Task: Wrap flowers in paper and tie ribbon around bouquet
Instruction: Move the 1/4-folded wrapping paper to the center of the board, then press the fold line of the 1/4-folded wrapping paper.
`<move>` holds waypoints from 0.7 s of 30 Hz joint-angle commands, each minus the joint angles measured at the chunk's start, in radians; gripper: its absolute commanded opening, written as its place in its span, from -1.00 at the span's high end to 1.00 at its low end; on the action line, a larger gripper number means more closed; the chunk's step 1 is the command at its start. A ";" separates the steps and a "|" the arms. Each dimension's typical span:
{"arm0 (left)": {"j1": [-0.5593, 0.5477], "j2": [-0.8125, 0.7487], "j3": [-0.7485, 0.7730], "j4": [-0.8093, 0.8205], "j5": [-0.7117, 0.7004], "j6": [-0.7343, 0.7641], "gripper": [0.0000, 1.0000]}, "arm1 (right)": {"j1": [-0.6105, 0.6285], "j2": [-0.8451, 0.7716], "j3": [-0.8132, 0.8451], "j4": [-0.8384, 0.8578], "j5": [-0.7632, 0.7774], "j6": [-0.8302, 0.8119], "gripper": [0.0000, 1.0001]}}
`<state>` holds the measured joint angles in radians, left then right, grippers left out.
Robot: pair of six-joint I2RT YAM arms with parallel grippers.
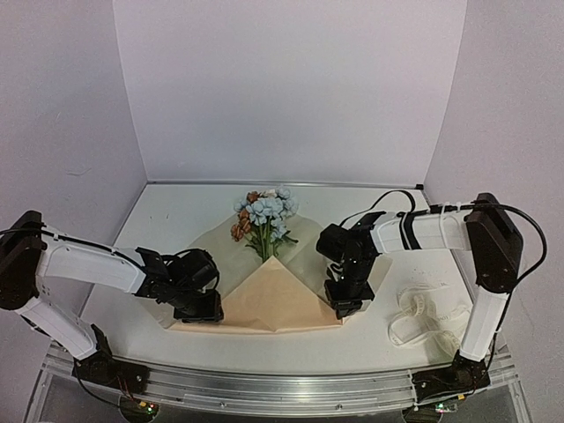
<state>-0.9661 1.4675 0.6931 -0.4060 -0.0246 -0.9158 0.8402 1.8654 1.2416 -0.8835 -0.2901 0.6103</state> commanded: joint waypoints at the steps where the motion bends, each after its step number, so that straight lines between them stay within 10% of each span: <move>1: -0.003 -0.044 0.079 -0.060 -0.038 0.058 0.00 | -0.003 0.007 0.049 -0.081 0.114 0.029 1.00; 21: -0.046 0.076 0.086 0.115 0.129 0.183 0.36 | 0.048 0.069 0.191 -0.273 0.344 0.217 1.00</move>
<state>-1.0090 1.5280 0.7947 -0.3369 0.1031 -0.7322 0.8895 1.8944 1.3862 -1.0942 -0.0325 0.7707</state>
